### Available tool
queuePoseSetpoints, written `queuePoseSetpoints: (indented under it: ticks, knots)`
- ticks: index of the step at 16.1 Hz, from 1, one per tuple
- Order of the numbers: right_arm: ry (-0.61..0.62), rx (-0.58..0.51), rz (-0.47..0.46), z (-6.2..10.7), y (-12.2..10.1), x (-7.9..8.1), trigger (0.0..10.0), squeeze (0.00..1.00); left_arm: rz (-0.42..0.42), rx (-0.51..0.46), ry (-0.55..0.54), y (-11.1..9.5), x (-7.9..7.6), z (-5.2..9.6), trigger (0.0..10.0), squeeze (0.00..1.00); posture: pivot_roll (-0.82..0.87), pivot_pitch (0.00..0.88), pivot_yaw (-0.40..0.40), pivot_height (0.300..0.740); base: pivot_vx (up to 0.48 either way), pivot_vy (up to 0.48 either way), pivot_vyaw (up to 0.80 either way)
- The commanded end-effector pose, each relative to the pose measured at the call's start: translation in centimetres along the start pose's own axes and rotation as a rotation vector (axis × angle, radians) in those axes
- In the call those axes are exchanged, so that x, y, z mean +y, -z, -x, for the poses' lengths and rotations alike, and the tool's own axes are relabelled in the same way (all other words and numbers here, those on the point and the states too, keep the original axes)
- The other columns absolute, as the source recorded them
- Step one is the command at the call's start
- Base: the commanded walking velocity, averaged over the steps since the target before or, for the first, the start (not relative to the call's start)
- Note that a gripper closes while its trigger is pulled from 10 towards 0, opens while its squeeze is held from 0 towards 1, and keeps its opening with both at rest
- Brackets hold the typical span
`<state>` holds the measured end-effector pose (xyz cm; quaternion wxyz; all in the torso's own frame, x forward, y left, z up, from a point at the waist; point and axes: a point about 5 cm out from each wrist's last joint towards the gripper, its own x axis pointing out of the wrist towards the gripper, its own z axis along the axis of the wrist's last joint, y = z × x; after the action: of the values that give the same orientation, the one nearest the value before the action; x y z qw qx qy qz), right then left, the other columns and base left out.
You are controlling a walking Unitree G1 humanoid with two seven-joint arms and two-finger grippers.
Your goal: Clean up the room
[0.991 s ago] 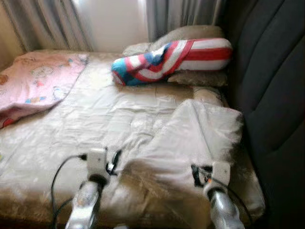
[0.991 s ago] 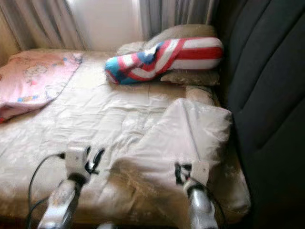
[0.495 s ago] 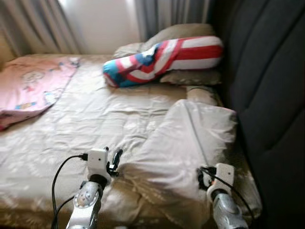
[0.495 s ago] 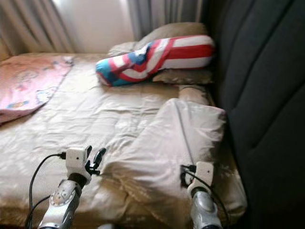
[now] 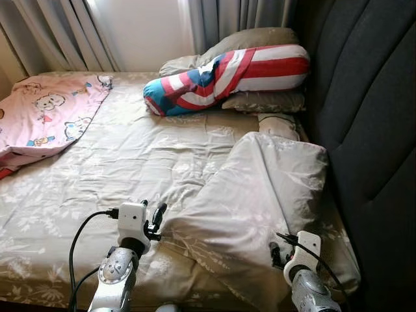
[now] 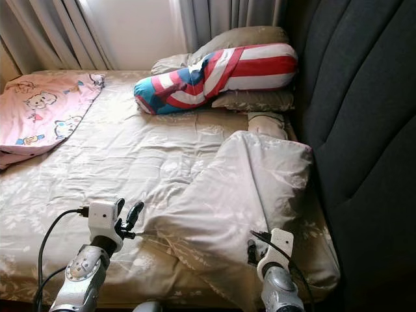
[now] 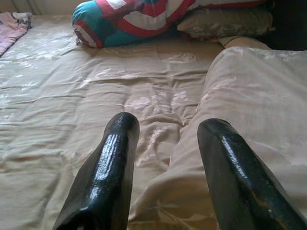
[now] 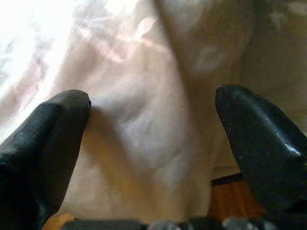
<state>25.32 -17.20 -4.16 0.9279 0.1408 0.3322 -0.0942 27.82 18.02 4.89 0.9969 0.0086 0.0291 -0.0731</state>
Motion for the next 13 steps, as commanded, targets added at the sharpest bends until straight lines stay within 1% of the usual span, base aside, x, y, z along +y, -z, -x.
queuePoseSetpoints:
  ticks: [1, 2, 3, 5, 9, 11, 13]
  knots:
    - [-0.001, 0.033, -0.053, -0.1, 0.1, 0.1, 10.0, 0.0, -0.009, -0.003, -0.004, -0.3, 0.6, 0.2, 10.0, 0.0, 0.04, 0.053, 0.035, 0.666, 0.0, 0.0, 0.0]
    - [-0.004, 0.071, -0.094, -0.1, 0.4, 0.1, 10.0, 0.0, -0.016, -0.001, 0.002, -0.4, 0.7, 0.4, 10.0, 0.0, 0.04, 0.057, 0.04, 0.666, 0.0, 0.0, 0.0]
    - [-0.018, 0.103, -0.08, -0.1, 0.6, 0.3, 10.0, 0.0, -0.022, 0.0, 0.006, -0.5, 0.9, 0.5, 10.0, 0.0, 0.05, 0.061, 0.045, 0.666, 0.0, 0.0, 0.0]
    - [-0.045, 0.122, -0.113, -0.2, 0.6, 0.6, 10.0, 0.0, -0.034, 0.001, 0.008, -0.6, 1.1, 0.7, 10.0, 0.0, 0.06, 0.07, 0.056, 0.666, 0.0, 0.0, 0.0]
    - [-0.044, 0.153, -0.049, -0.1, 1.2, 0.7, 10.0, 0.0, -0.049, 0.01, 0.02, -0.8, 1.4, 1.4, 10.0, 0.0, 0.08, 0.092, 0.076, 0.666, 0.0, 0.0, 0.0]
    - [-0.039, 0.138, -0.078, 0.0, 1.3, 0.8, 10.0, 0.0, -0.057, 0.014, 0.02, -0.9, 1.5, 2.0, 10.0, 0.0, 0.09, 0.122, 0.085, 0.666, 0.0, 0.0, 0.0]
    - [-0.038, 0.146, -0.061, 0.1, 1.7, 0.8, 10.0, 0.0, -0.06, 0.021, 0.019, -1.0, 1.5, 2.5, 10.0, 0.0, 0.1, 0.134, 0.088, 0.666, 0.0, 0.0, 0.0]
